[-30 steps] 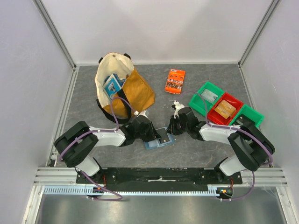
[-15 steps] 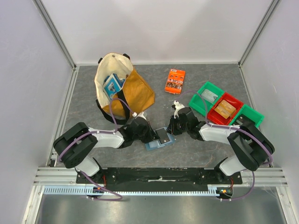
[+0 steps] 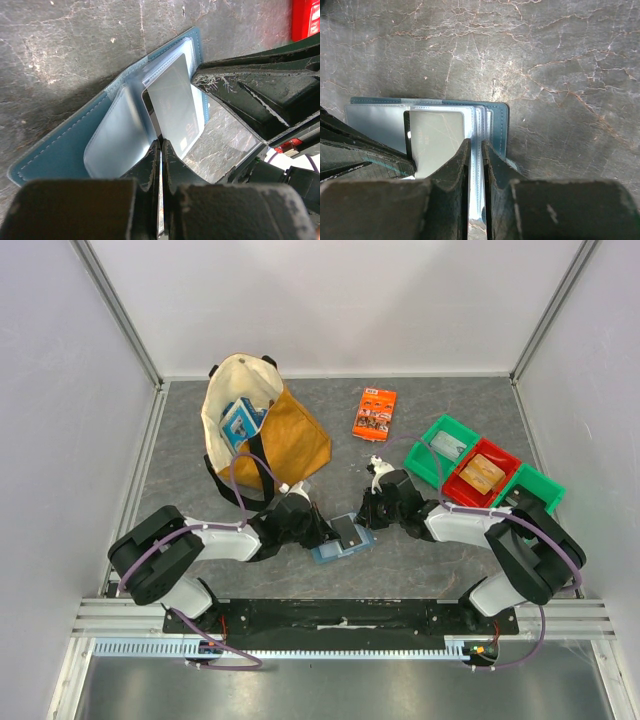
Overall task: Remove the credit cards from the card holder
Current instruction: Remove the credit card from the card holder.
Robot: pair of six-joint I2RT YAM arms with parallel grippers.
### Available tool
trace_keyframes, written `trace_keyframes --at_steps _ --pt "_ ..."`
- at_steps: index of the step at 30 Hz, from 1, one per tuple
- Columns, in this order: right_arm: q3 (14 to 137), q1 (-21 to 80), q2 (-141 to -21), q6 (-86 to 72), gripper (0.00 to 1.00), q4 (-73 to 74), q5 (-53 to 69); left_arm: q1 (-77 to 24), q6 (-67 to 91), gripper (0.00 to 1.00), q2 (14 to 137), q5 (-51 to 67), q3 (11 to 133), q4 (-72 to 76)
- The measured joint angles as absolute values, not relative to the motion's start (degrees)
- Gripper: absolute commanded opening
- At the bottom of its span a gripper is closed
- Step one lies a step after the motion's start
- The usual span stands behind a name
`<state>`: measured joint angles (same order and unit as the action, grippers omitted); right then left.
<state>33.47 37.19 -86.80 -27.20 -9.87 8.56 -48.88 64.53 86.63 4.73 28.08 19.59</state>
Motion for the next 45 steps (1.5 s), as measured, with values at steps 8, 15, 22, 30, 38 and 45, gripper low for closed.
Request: trace_keyframes --at_steps 8,15,22,30,38,45 --pt "34.3 37.5 -86.8 -27.2 0.17 -8.3 7.4 -48.8 64.8 0.02 86.3 4.7 26.9 20.4" --pt "35.0 37.6 -87.1 -27.2 0.17 -7.0 7.0 -48.6 64.9 0.02 85.8 4.9 26.2 20.0" --pt "35.3 37.6 -86.0 -26.9 0.29 -5.1 6.1 -48.6 64.9 0.02 85.8 5.1 26.2 19.9" --pt "35.0 37.6 -79.9 -24.3 0.44 2.1 4.9 -48.6 64.9 0.02 86.8 6.2 27.3 19.1" --pt "35.3 37.6 -81.4 -22.7 0.45 2.7 6.3 -48.6 64.9 0.02 87.7 6.6 28.5 18.8" --pt "36.1 37.5 -83.5 -22.4 0.45 2.6 7.6 -48.6 64.8 0.02 88.7 7.0 29.5 18.5"
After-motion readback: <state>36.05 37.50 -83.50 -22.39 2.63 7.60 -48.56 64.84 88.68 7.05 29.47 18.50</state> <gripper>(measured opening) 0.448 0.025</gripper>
